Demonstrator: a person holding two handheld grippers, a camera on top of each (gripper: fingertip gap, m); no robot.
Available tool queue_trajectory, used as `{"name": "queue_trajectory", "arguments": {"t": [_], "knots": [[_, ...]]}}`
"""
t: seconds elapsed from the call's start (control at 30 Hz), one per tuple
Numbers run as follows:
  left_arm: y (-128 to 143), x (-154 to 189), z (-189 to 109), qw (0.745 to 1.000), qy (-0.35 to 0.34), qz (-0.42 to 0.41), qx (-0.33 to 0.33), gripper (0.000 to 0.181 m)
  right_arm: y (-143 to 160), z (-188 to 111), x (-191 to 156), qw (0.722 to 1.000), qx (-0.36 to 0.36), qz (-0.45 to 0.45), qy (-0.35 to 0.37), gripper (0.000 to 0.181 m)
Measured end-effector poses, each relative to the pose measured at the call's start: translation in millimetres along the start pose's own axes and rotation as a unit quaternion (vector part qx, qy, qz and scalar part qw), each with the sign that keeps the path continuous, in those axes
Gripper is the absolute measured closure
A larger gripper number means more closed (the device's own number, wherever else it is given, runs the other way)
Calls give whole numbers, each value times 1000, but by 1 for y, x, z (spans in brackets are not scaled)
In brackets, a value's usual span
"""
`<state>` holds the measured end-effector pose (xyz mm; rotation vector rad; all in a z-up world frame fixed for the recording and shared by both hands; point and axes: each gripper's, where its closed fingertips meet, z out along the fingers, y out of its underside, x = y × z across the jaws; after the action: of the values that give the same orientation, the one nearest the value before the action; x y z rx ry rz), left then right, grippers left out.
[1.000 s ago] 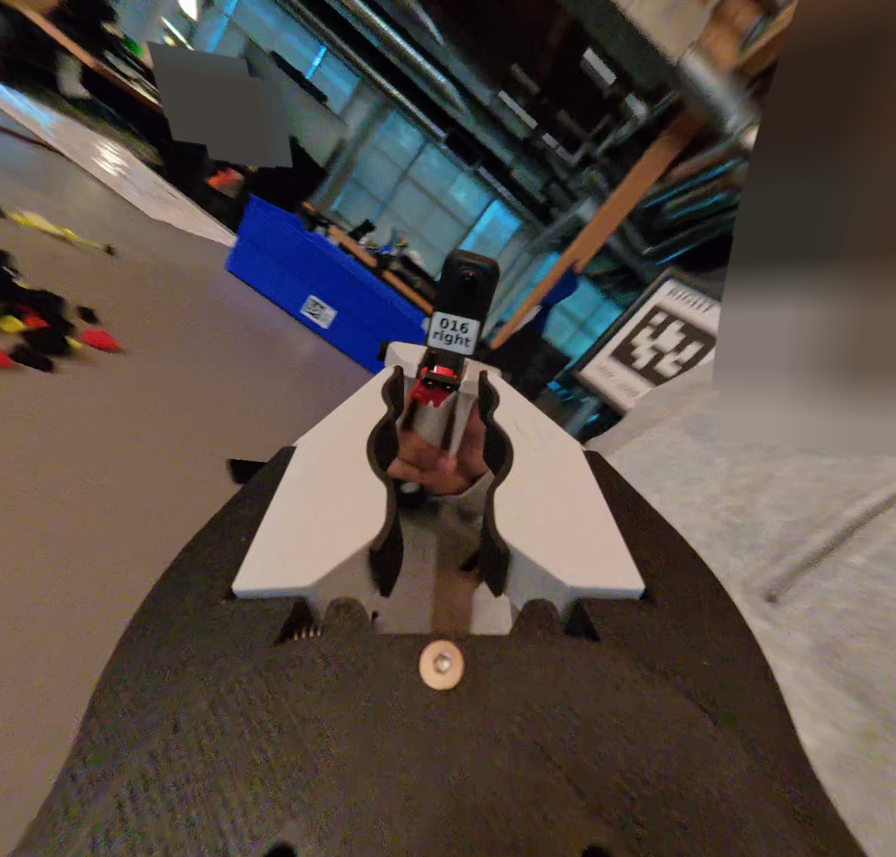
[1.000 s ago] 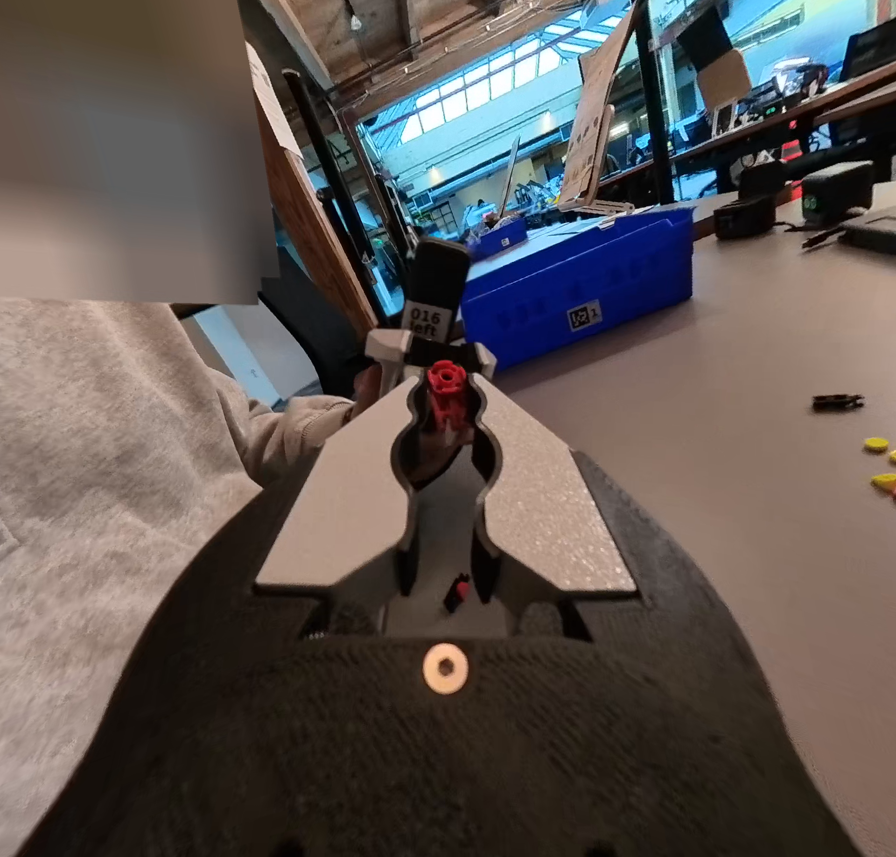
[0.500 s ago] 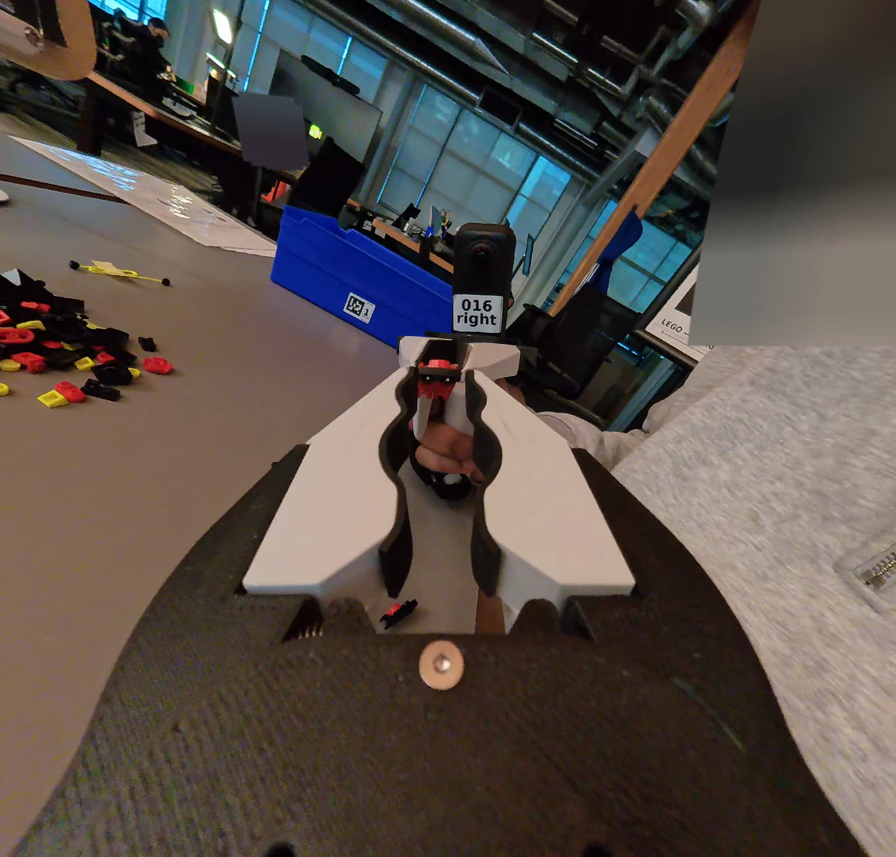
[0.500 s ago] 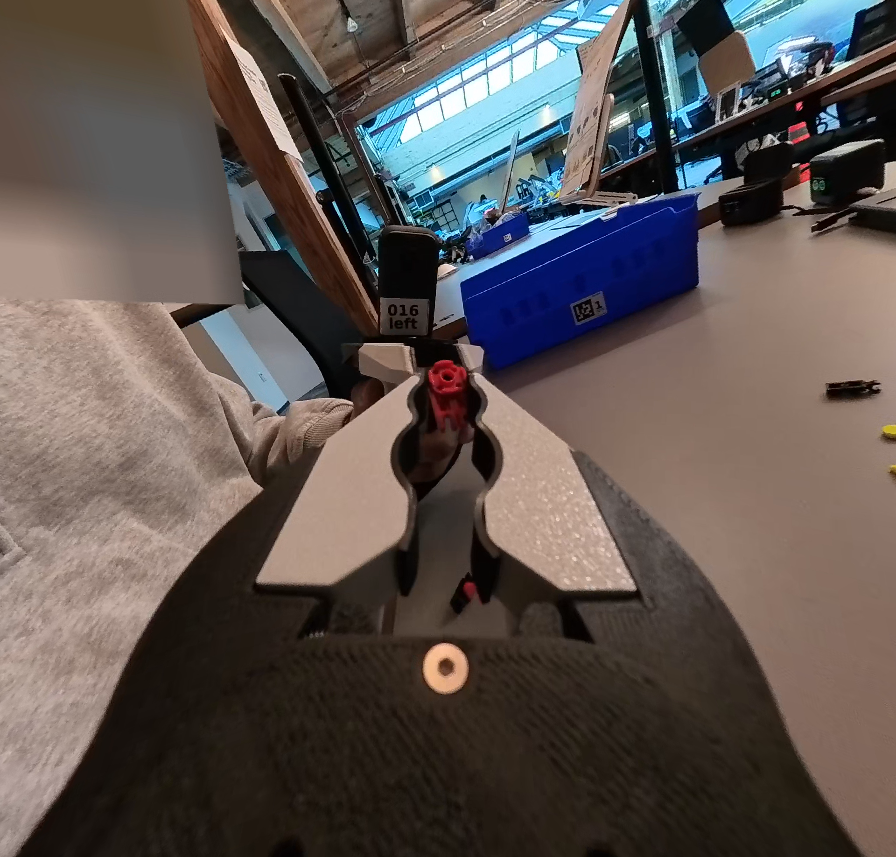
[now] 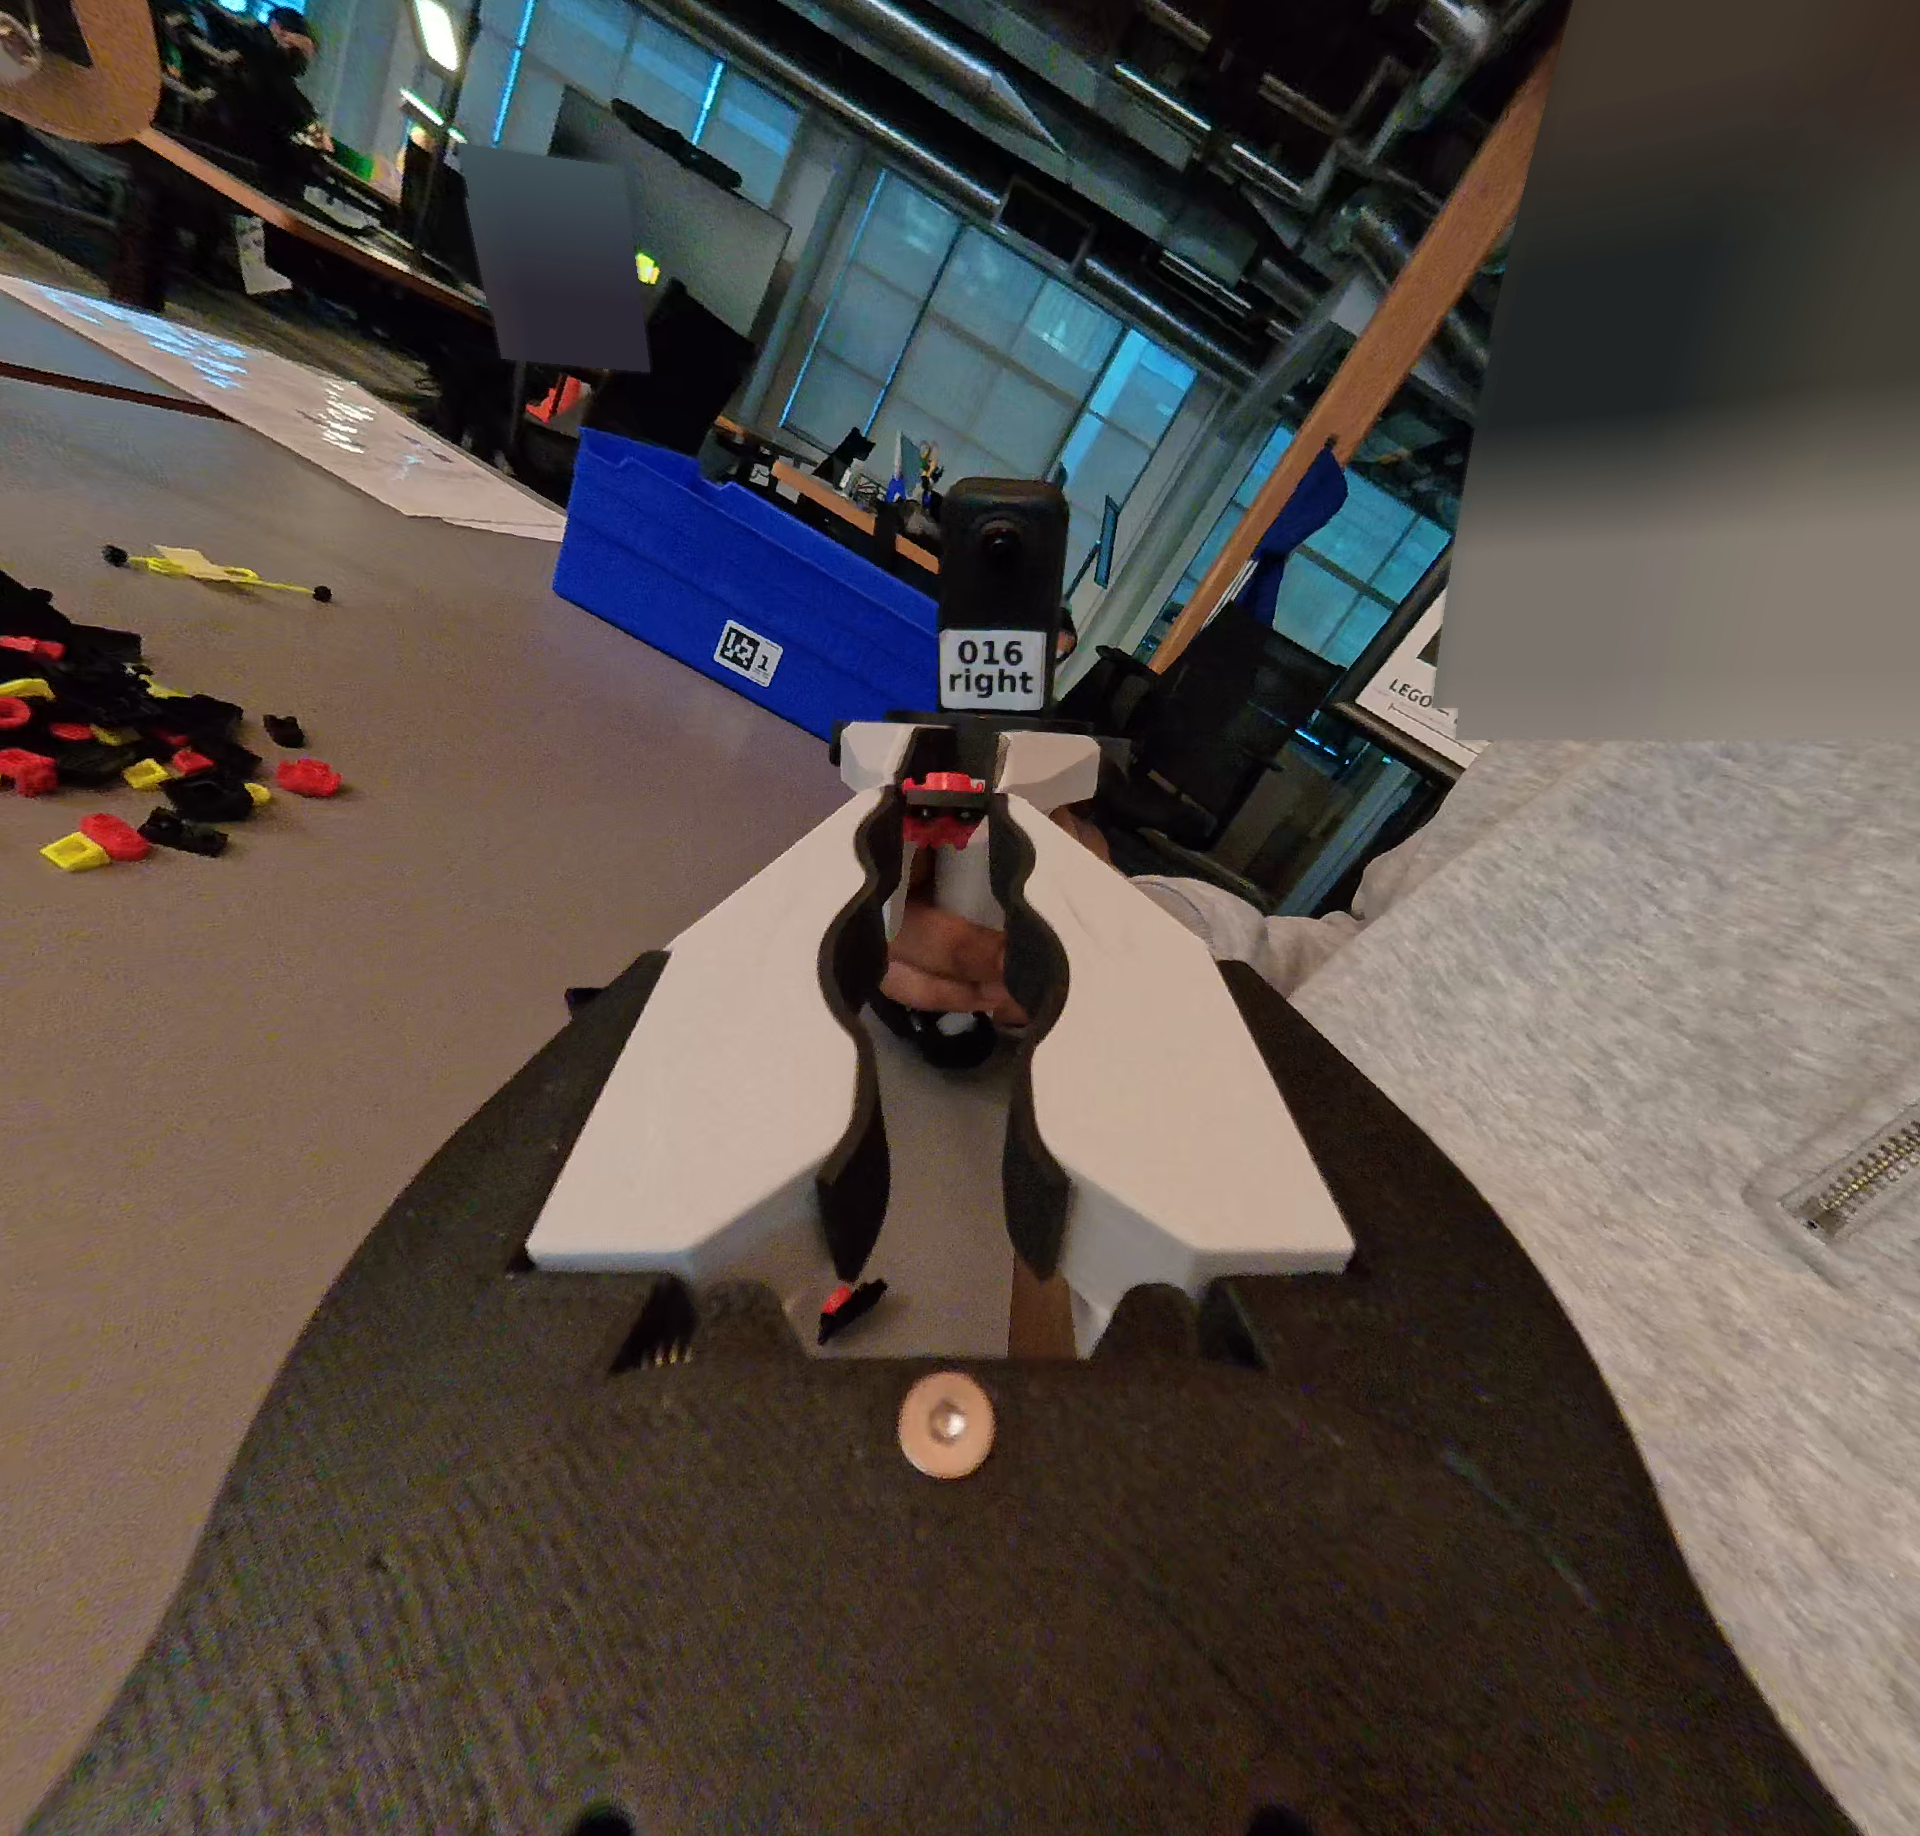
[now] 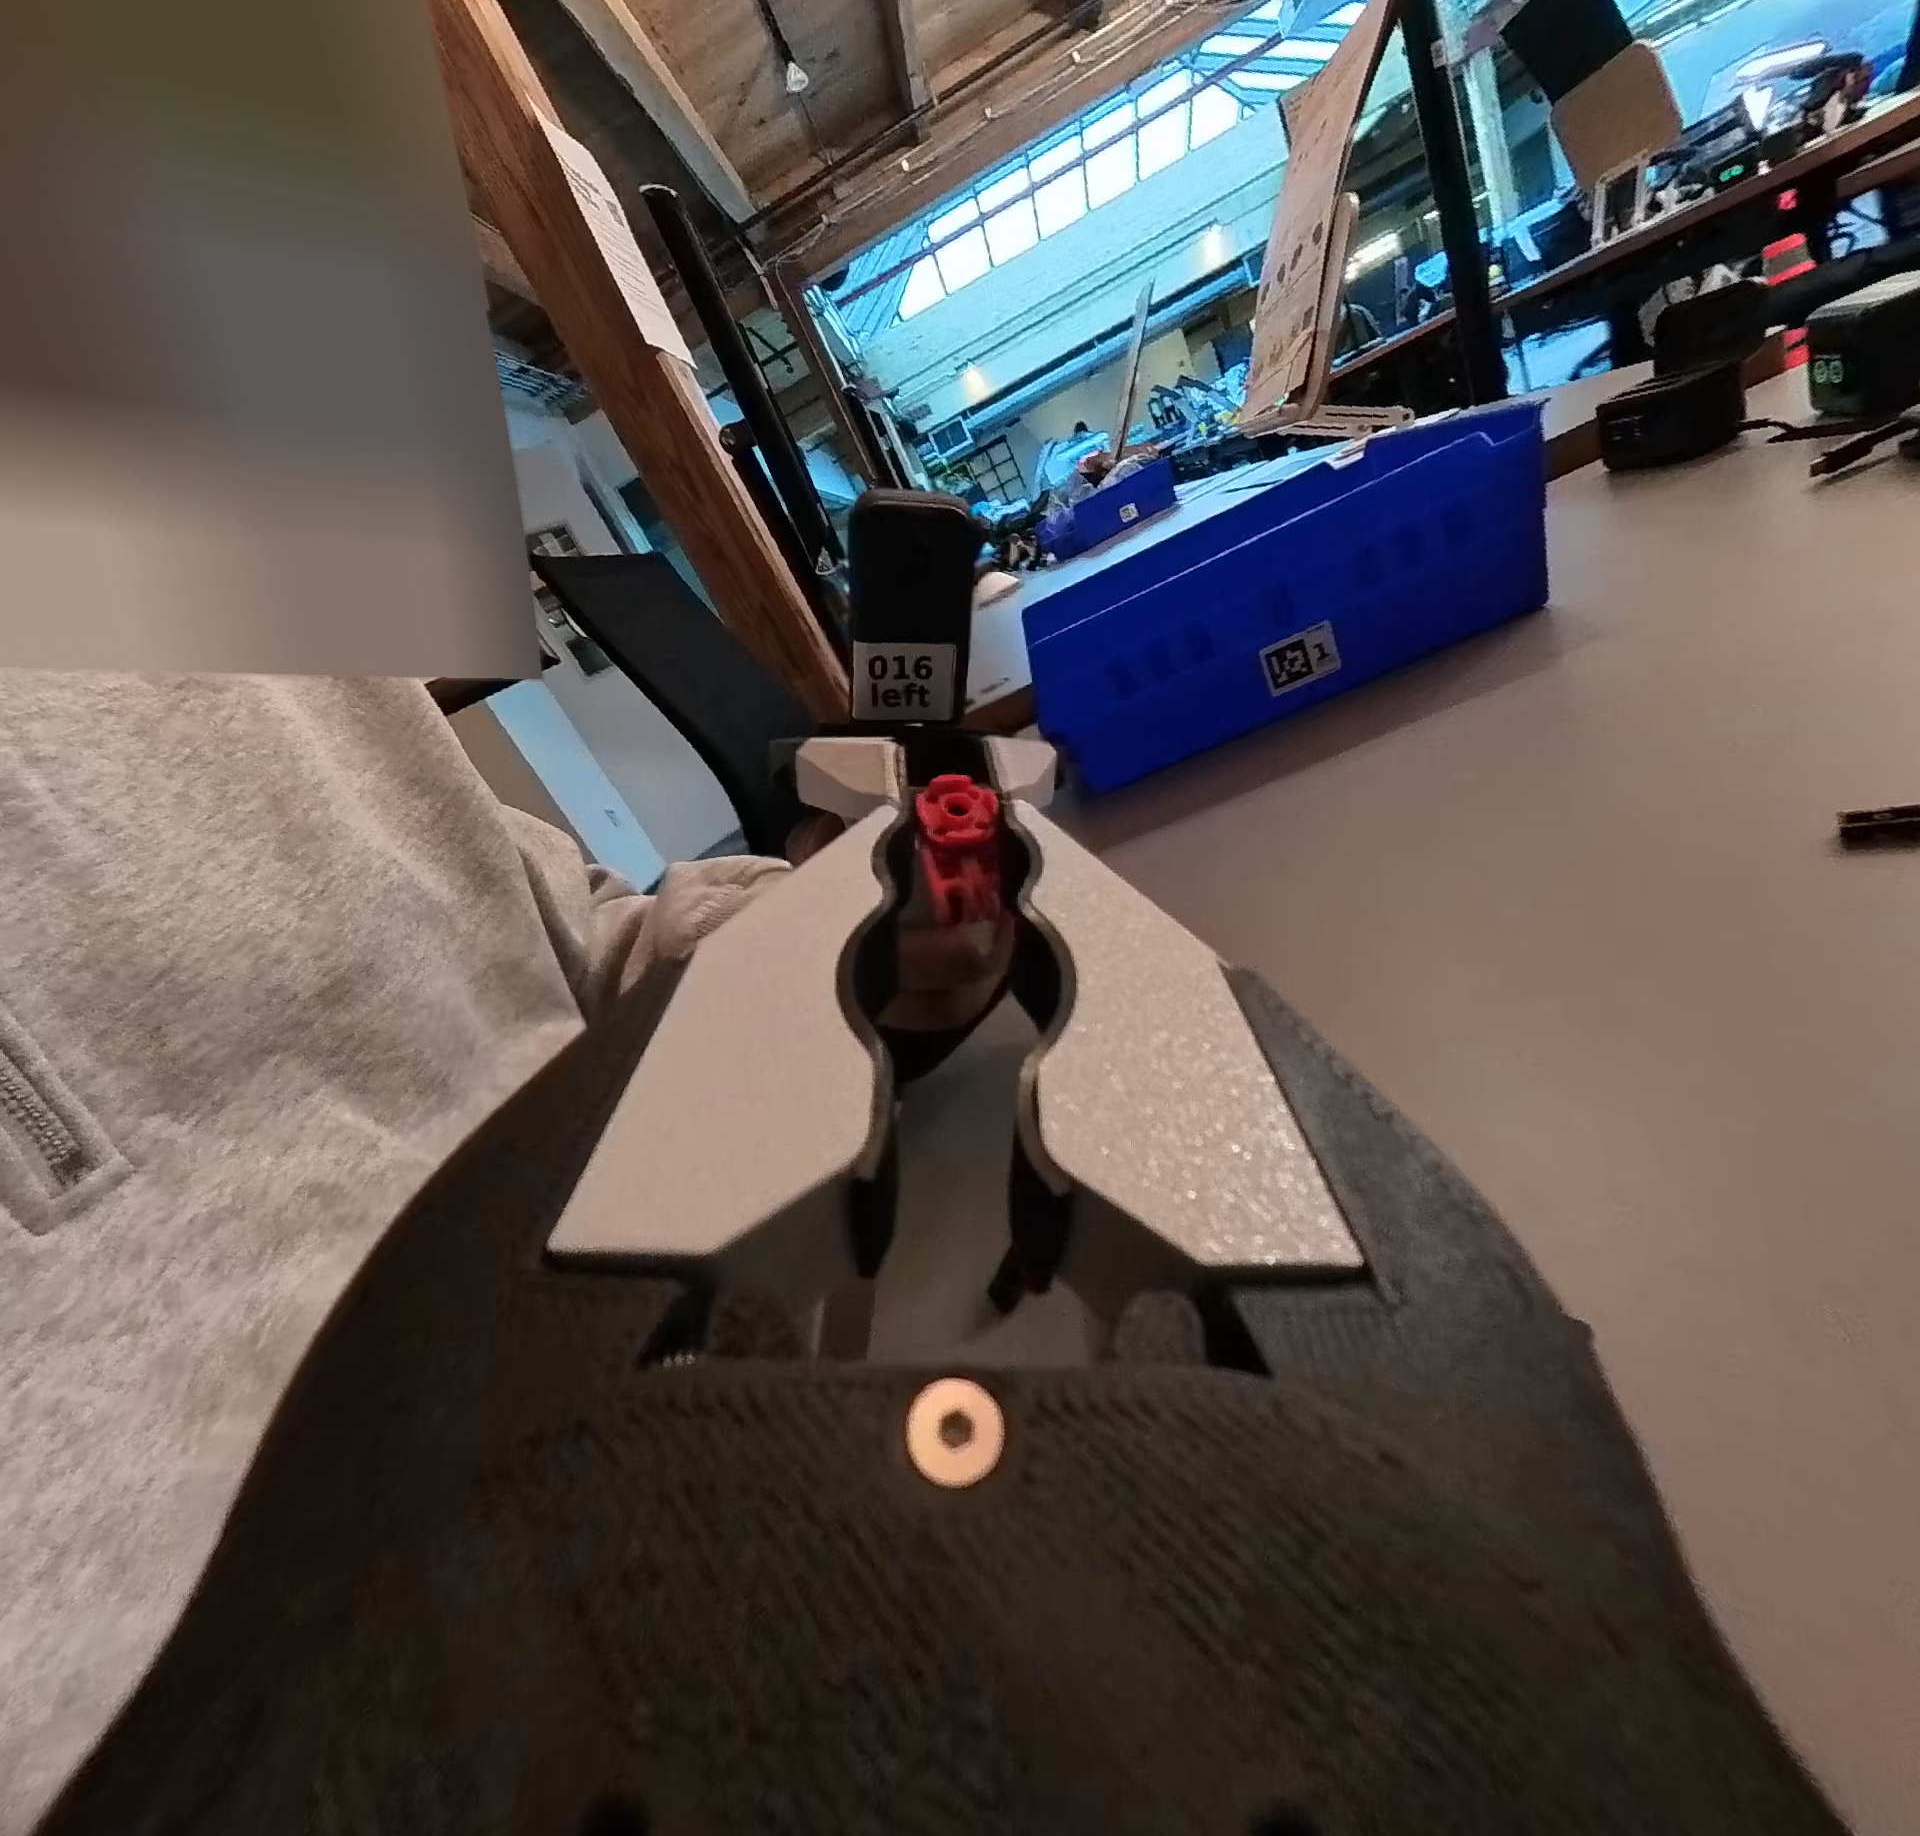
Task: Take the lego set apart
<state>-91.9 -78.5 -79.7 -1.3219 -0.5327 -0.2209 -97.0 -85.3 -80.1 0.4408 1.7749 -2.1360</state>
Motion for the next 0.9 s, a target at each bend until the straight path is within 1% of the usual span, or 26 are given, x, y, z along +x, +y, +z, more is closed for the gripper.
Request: {"name": "queue_trajectory", "arguments": {"t": [0.1, 0.2, 0.27, 0.43, 0.6, 0.73, 0.9], "knots": [[-1, 3, 0, 999, -12, 53, -3, 167, -6, -2, -3, 1000, 18, 15, -16, 164], [2, 3, 1, 990, -44, 134, -17, 167, -13, -7, 2, 999, 35, 11, -4, 162], [2, 2, 1, 984, -59, 169, -19, 166, -15, -9, 1, 999, 35, -1, 1, 160], [-3, -1, -2, 970, -91, 226, -9, 166, -15, -12, 5, 999, 17, -24, 26, 155], [-1, -6, -4, 950, -123, 286, -20, 166, -11, -9, 13, 998, 3, 3, 58, 156], [1, -15, -5, 927, -163, 336, -39, 166, -2, -2, 11, 997, -19, 16, 70, 155], [6, -14, -2, 906, -179, 381, -53, 166, 4, 2, 16, 995, -22, 25, 96, 158]]}}
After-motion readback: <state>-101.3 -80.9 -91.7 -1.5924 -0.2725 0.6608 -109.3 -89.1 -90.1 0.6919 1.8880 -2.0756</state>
